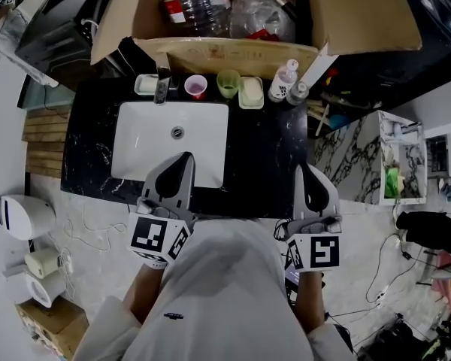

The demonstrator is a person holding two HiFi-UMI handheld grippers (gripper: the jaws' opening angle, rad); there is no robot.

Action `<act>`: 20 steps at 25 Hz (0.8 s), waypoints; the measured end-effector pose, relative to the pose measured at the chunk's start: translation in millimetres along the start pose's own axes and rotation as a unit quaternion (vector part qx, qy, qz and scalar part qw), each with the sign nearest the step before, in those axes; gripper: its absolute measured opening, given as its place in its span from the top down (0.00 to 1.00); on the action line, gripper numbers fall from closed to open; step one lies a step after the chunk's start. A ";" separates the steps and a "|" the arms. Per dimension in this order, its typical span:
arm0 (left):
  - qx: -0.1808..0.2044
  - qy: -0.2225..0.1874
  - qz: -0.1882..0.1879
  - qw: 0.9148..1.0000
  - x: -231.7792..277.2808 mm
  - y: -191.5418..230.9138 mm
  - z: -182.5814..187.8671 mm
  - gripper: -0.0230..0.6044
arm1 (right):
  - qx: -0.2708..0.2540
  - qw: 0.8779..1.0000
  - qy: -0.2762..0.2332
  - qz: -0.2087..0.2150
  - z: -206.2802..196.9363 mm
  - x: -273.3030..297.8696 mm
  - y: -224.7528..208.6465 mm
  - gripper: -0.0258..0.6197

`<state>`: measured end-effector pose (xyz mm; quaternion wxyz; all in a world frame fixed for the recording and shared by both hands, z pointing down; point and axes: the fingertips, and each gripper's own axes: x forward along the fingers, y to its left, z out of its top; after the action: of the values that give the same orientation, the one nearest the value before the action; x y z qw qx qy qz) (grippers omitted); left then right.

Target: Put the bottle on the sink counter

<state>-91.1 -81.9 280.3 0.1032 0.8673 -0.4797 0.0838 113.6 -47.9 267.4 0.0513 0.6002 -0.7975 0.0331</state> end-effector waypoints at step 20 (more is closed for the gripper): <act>0.000 -0.003 0.002 1.000 5.4 1.2 4.7 0.95 | 0.002 1.000 0.006 0.013 -3.5 7.4 1.7 0.94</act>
<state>-89.0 -88.1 277.2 0.1011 0.8665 -0.4819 0.0814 110.2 -54.1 271.8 0.0548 0.5897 -0.8048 0.0388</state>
